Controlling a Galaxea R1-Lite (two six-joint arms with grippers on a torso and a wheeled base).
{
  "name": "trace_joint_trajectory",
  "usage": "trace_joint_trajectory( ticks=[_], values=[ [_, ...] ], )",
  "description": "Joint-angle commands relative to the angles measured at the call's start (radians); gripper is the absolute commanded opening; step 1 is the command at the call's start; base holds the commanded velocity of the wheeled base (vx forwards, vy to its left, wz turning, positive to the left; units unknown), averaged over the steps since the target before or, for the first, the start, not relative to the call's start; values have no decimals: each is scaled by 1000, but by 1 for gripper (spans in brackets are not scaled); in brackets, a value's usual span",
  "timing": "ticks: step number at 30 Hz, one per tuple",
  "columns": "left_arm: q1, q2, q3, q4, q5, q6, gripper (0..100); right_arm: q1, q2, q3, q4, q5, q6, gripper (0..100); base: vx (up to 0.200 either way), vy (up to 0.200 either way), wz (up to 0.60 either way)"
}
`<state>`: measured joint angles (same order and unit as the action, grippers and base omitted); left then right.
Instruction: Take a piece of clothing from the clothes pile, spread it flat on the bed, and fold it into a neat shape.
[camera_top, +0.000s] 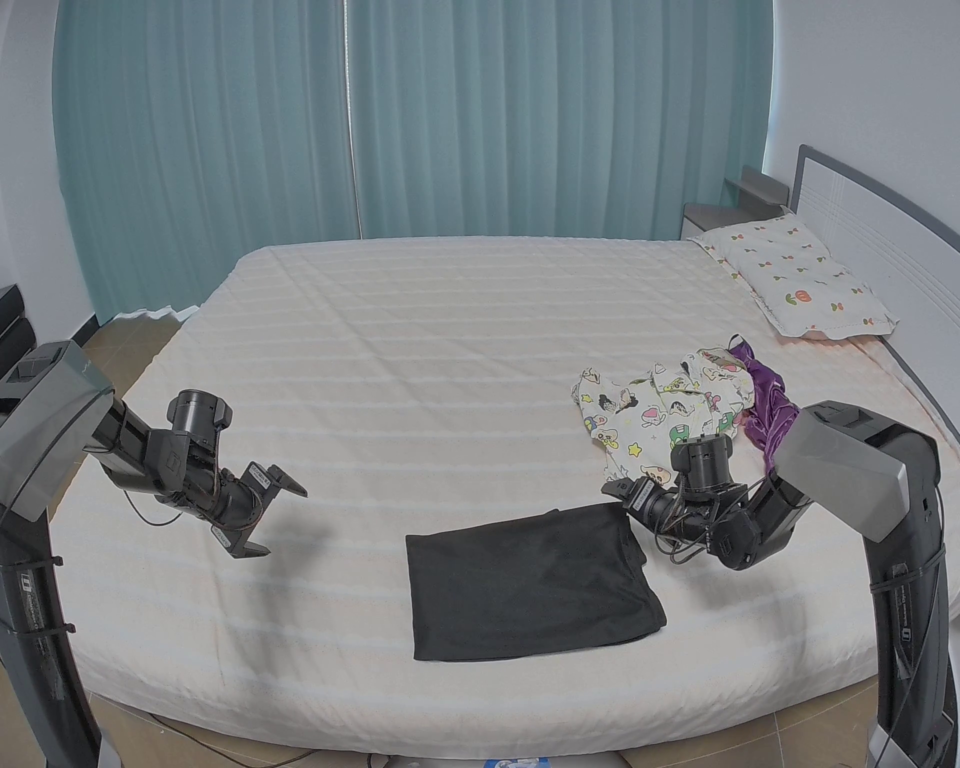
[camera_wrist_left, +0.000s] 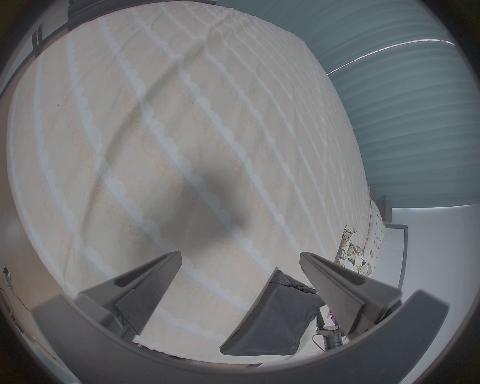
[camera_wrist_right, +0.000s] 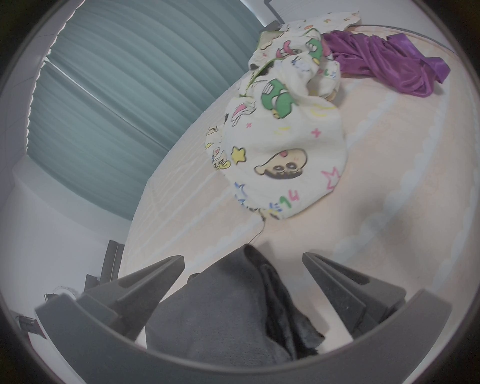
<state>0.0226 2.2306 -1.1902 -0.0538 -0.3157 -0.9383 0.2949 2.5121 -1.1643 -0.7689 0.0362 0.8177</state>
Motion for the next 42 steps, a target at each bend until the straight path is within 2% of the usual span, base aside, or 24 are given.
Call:
trace_joint_trajectory(
  ticks=[1,4,5,28,29,36,39,42],
  values=[
    [0,0,1,0,0,0,100,10,25,-15,-1,5,0,100,0,0,0],
    [0,0,1,0,0,0,100,13,30,-20,0,8,-2,100,0,0,0],
    [0,0,1,0,0,0,100,13,30,-20,0,8,-2,0,0,0,0],
    [0,0,3,0,0,0,100,-26,43,-46,11,2,9,0,0,0,0],
    [0,0,3,0,0,0,100,-26,43,-45,11,2,9,100,0,0,0],
    [0,0,3,0,0,0,100,-30,-24,46,-1,19,-18,100,0,0,0],
    [0,0,3,0,0,0,100,-33,-42,81,-3,48,-74,100,0,0,0],
    [0,0,3,0,0,0,100,-28,-41,146,-30,85,-167,100,0,0,0]
  ],
)
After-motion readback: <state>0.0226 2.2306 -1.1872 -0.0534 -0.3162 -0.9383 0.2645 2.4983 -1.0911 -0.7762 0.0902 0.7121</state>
